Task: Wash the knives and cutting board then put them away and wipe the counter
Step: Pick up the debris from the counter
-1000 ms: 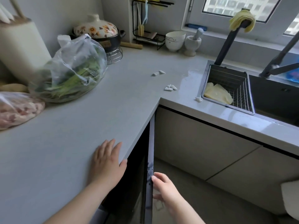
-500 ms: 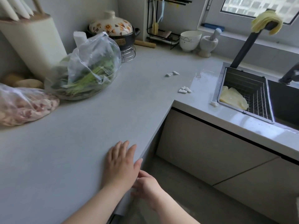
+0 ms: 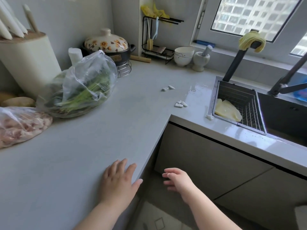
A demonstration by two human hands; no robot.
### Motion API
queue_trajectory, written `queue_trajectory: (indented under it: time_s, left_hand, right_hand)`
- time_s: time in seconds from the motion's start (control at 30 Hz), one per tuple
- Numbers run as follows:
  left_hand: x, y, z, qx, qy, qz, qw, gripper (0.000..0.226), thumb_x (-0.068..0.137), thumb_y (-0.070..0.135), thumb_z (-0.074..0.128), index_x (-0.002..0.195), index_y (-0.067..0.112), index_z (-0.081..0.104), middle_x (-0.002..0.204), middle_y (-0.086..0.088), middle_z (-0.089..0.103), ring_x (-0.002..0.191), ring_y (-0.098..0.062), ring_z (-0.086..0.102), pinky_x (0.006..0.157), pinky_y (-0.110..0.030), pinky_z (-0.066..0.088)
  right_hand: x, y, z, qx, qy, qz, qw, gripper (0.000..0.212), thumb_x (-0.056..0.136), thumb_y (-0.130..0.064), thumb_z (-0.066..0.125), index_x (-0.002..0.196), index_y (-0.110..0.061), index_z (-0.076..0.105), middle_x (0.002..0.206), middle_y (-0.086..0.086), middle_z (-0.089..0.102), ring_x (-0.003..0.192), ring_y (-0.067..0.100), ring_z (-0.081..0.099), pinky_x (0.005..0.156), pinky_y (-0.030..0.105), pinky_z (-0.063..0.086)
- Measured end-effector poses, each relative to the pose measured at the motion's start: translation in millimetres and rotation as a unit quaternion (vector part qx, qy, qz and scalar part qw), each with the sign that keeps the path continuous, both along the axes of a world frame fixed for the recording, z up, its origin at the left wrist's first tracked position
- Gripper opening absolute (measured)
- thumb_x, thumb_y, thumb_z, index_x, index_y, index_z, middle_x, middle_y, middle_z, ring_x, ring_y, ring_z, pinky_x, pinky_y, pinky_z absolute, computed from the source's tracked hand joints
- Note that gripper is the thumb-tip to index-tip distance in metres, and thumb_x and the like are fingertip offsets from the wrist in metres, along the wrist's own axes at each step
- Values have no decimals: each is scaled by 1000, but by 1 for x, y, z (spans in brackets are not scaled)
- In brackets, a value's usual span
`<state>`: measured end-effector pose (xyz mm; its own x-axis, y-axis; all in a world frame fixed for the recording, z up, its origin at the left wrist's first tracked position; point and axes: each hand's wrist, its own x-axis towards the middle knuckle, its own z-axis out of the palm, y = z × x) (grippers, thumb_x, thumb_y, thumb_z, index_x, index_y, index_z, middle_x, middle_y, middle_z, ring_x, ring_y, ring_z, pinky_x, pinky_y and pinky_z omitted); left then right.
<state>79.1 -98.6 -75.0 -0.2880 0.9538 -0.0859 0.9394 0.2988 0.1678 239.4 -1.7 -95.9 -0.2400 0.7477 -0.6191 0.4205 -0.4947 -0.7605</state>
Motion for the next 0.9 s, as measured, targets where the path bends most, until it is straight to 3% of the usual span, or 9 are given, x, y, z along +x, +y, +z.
queue_trajectory:
  time_s: [0.1, 0.2, 0.37, 0.47, 0.6, 0.67, 0.8, 0.83, 0.9]
  left_hand:
    - [-11, 13, 16, 60, -17, -16, 998, 36, 71, 47, 40, 67, 28, 70, 72, 7, 65, 64, -18, 66, 50, -23, 47]
    - [-18, 37, 26, 117, -128, 23, 985, 15, 91, 37, 47, 85, 40, 60, 90, 18, 59, 92, -6, 57, 69, -16, 37]
    - [-23, 103, 41, 218, -370, 95, 898, 33, 83, 13, 64, 67, 41, 58, 71, 35, 64, 75, 2, 62, 64, -2, 41]
    - [-16, 157, 46, 291, -523, 181, 781, 28, 89, 1, 53, 72, 20, 66, 62, 11, 71, 66, -13, 65, 66, -16, 50]
    - [-2, 233, 48, 292, -773, 259, 500, 49, 96, 21, 36, 65, 11, 73, 62, -2, 70, 53, -13, 67, 50, -23, 55]
    - [4, 266, 44, 306, -816, 277, 405, 56, 95, 30, 36, 57, 14, 74, 67, -3, 71, 56, -14, 69, 50, -25, 57]
    - [14, 303, 37, 343, -830, 287, 332, 54, 95, 33, 36, 62, 14, 74, 71, -4, 72, 60, -16, 70, 52, -28, 57]
    - [13, 306, 35, 342, -833, 288, 324, 56, 95, 34, 35, 60, 14, 75, 71, -4, 72, 61, -15, 70, 53, -28, 58]
    - [9, 309, 33, 341, -832, 298, 319, 58, 94, 34, 35, 58, 14, 75, 70, -3, 72, 61, -15, 70, 54, -28, 58]
  right_hand:
    - [11, 34, 16, 42, -2, -38, 998, 20, 92, -5, 45, 103, -16, 57, 89, -5, 62, 73, 12, 59, 69, 23, 51]
    - [16, 68, 32, 103, -6, -26, 994, 20, 92, -6, 45, 106, -16, 57, 91, -5, 62, 74, 11, 59, 63, 18, 50]
    - [9, 147, 52, 285, -95, 75, 951, 30, 91, -11, 51, 120, -18, 56, 108, -6, 58, 88, 7, 54, 75, 17, 41]
    - [4, 206, 60, 361, -132, 93, 919, 30, 92, -15, 51, 122, -20, 55, 109, -11, 47, 85, 4, 49, 71, 13, 39]
    - [1, 268, 59, 400, -176, 180, 881, 37, 91, -20, 53, 128, -24, 52, 130, -7, 44, 109, 12, 51, 75, 17, 34]
    - [-5, 286, 60, 415, -196, 249, 853, 42, 92, -24, 50, 133, -29, 45, 138, -6, 37, 121, 12, 44, 82, 20, 38]
    - [-21, 310, 48, 442, -244, 342, 792, 42, 93, -27, 46, 135, -31, 44, 145, -5, 31, 130, 17, 35, 96, 26, 38]
    - [-24, 312, 43, 479, -248, 333, 774, 37, 90, -26, 50, 126, -31, 55, 138, -3, 42, 122, 20, 44, 89, 26, 43]
    - [-32, 317, 38, 534, -218, 295, 762, 20, 64, -27, 63, 79, -36, 73, 95, -8, 66, 79, 18, 65, 55, 20, 47]
